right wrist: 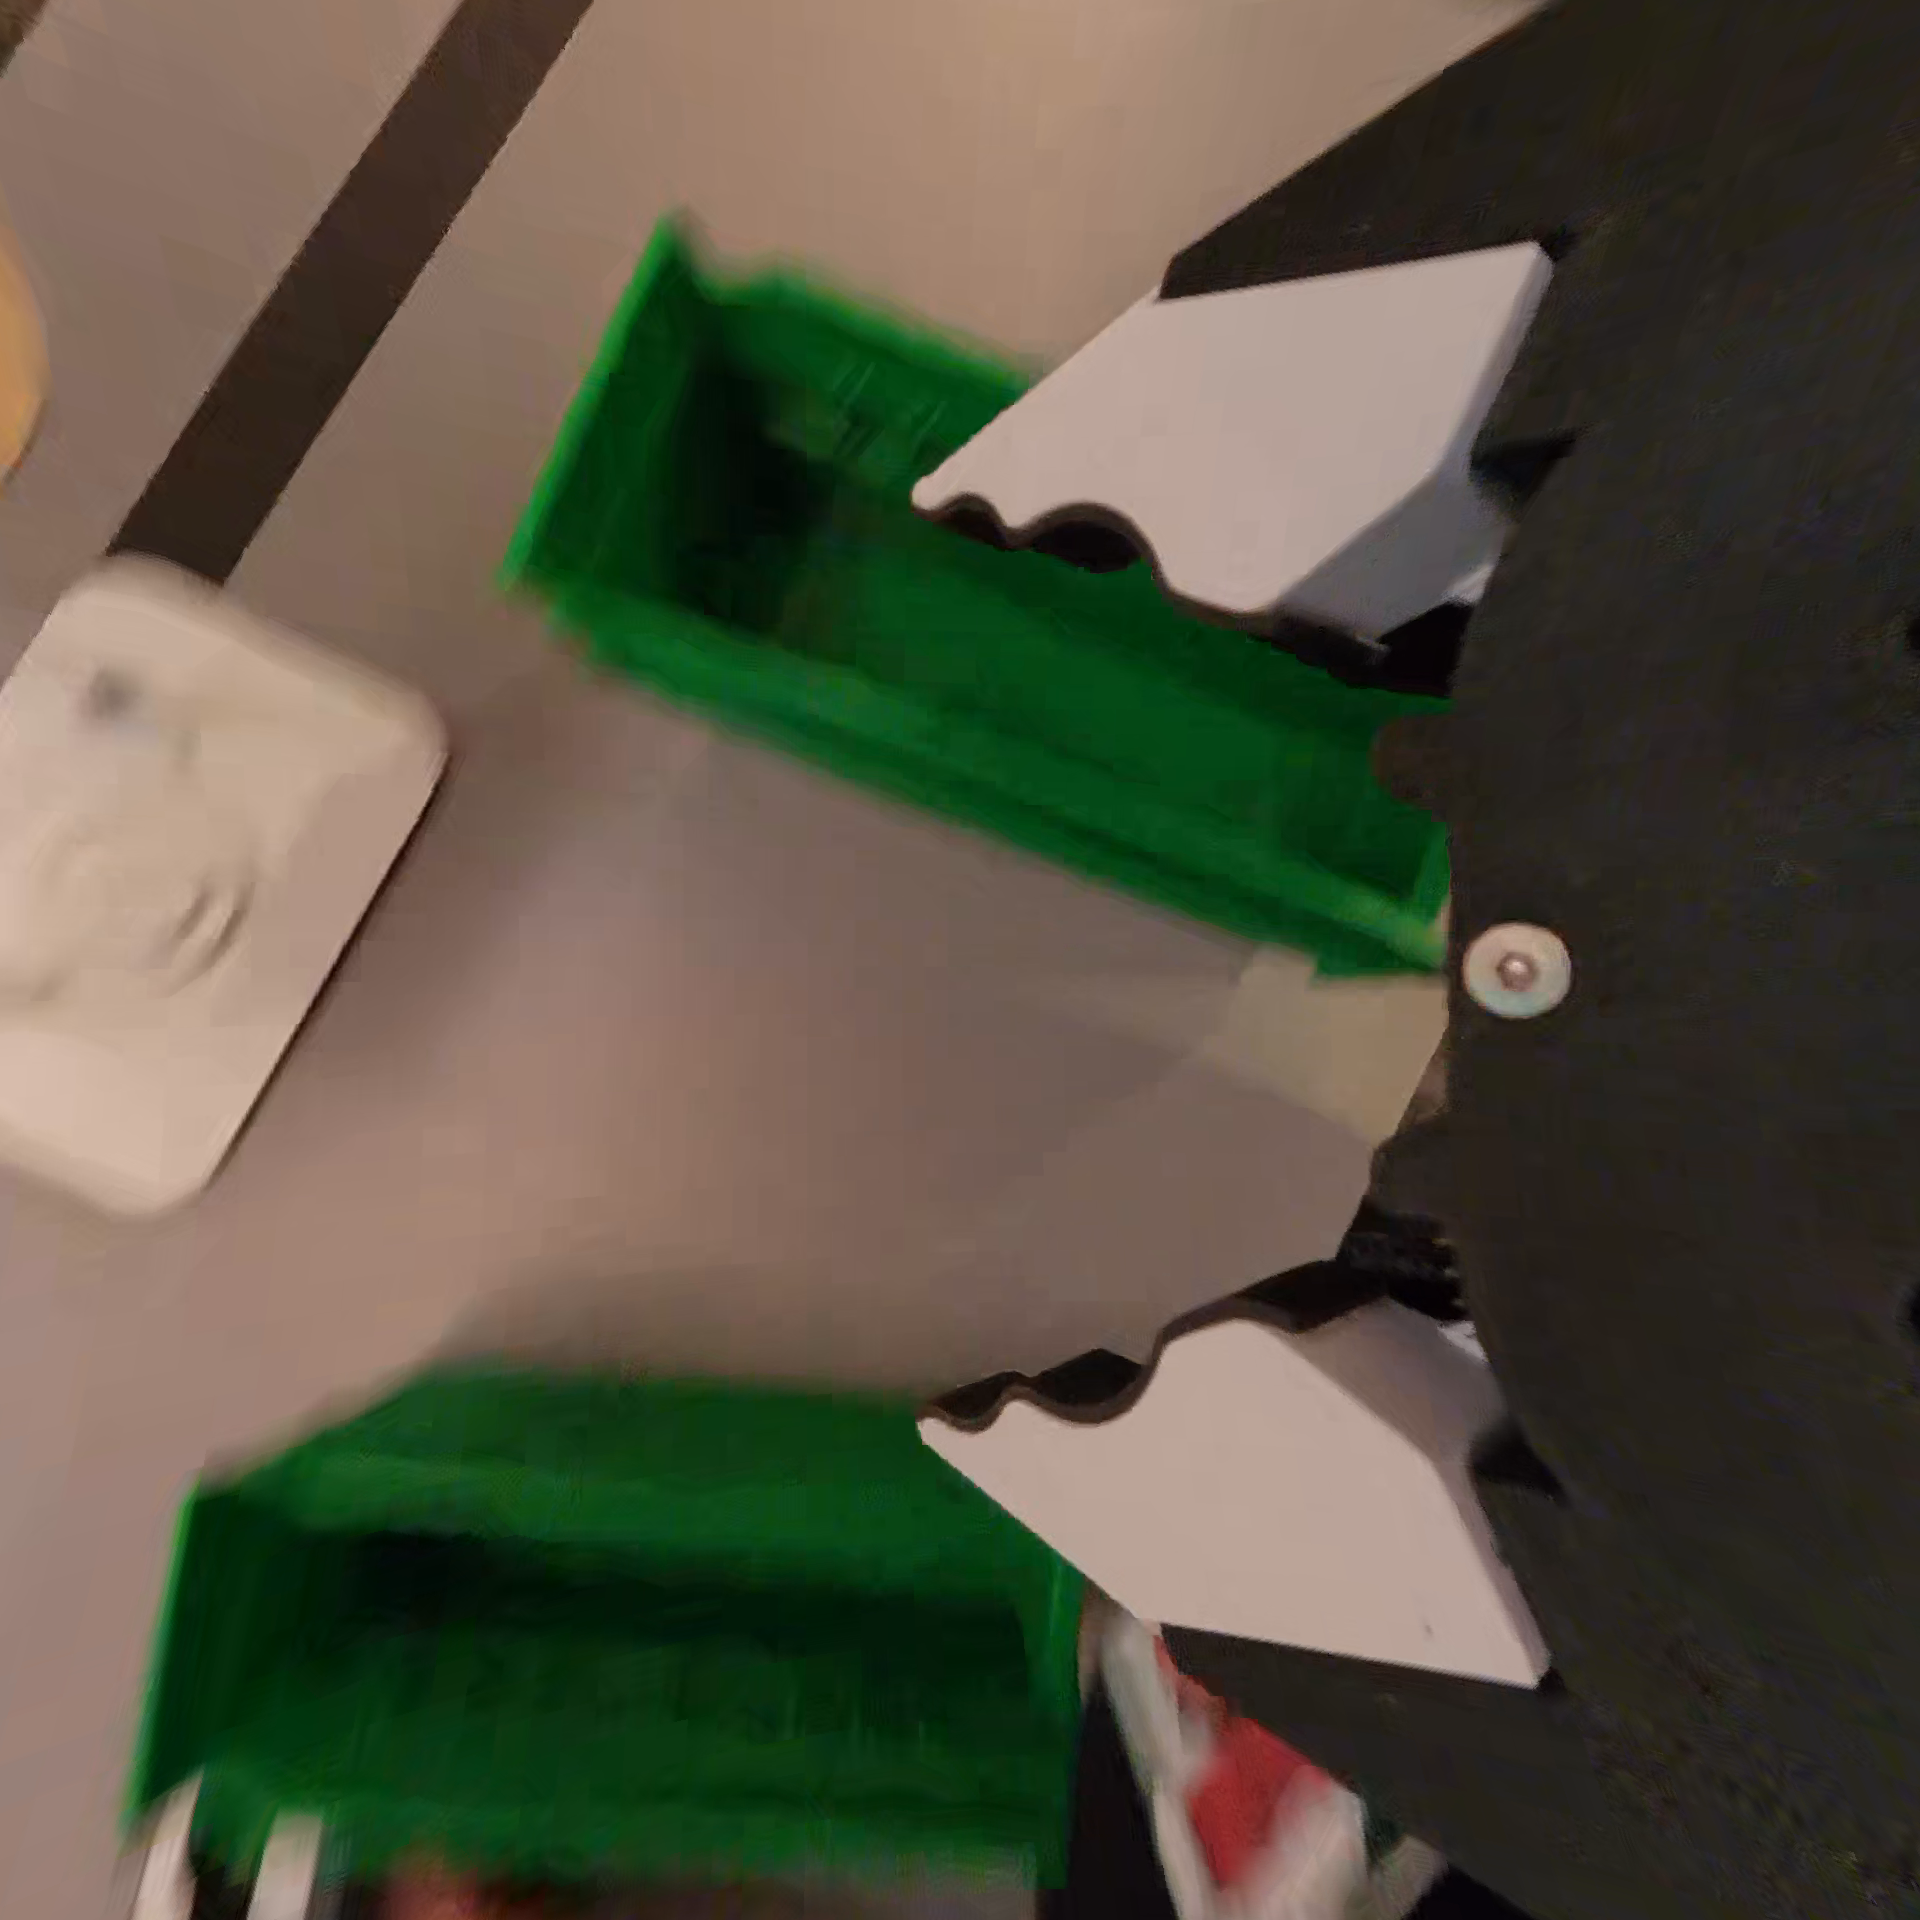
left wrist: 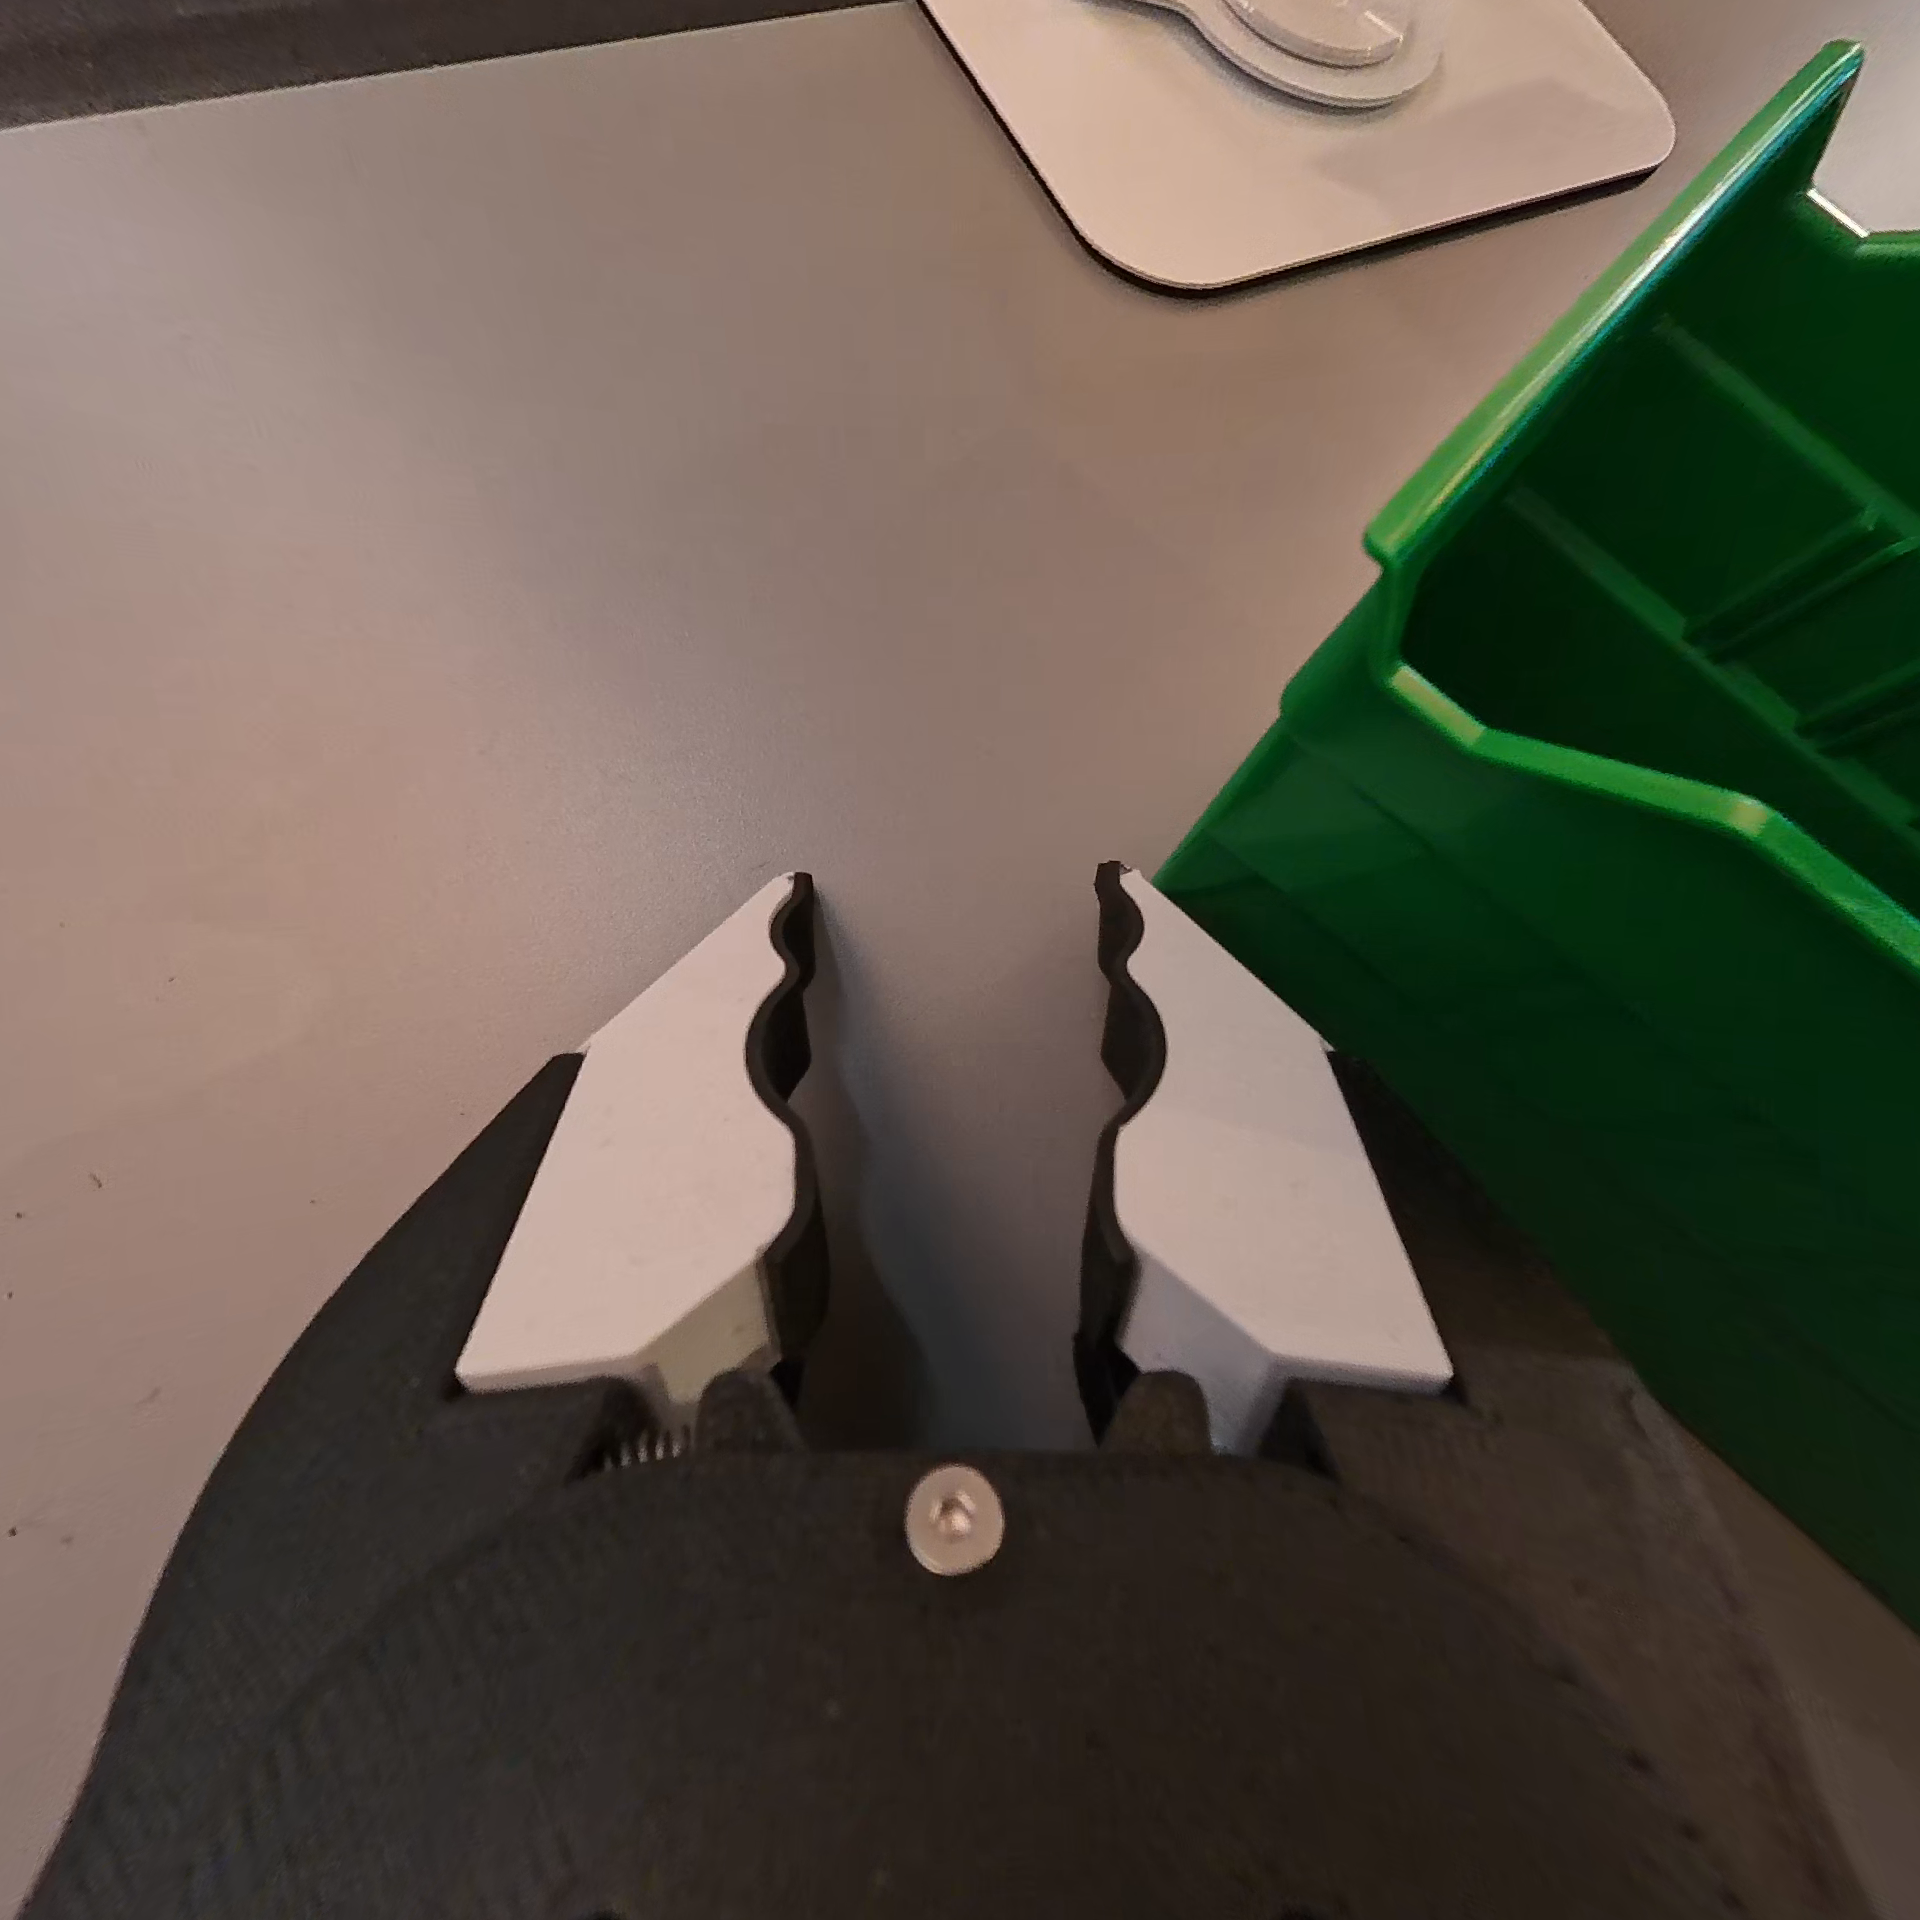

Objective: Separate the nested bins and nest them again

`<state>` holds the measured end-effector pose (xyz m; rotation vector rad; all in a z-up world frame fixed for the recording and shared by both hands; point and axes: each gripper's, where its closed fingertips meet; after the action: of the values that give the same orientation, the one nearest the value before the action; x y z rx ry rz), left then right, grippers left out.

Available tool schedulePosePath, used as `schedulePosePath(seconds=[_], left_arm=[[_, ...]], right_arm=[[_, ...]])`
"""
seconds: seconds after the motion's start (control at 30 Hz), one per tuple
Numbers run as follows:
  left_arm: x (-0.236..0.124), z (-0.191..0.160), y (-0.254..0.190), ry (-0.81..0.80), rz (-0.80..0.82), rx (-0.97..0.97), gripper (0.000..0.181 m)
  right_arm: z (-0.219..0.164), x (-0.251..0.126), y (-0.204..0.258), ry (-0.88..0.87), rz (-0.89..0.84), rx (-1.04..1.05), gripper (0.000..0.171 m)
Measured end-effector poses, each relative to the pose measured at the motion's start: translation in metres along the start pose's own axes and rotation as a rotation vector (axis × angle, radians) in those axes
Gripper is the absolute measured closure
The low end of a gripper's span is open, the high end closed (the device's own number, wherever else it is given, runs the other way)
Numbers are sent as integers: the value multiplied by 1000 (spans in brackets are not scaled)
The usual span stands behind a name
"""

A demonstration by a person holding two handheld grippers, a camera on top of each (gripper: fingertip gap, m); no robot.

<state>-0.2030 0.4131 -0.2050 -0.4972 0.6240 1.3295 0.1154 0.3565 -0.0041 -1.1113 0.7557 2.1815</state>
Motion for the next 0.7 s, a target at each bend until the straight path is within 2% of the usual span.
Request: schedulePosePath(seconds=[0.13,0.23,0.33,0.4,0.53,0.63,0.7], left_arm=[[0,0,0,0,-2,0,128],[0,0,0,0,-4,0,128],[-1,0,0,-2,-9,-5,128],[-2,1,-1,-6,-17,-10,128],[-3,2,-1,-16,-35,-31,128],[-4,3,-1,-20,-46,-35,127],[-4,3,-2,-22,-56,-35,128]], right_arm=[[32,84,105,27,274,-59,16],[30,145,136,108,330,-61,15],[33,176,148,155,257,-149,15],[21,198,153,229,258,-142,15],[2,220,145,358,172,-226,16],[0,217,139,396,167,-269,25],[-3,210,129,451,153,-370,28]])
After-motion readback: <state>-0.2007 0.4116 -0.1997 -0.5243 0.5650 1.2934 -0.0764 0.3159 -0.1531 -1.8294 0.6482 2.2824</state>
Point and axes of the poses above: each gripper's, where its closed fingertips meet, x out along the fingers, z out of its top, y = z × x across the jaws, and after that the axes turned 15 degrees about z, right-handed
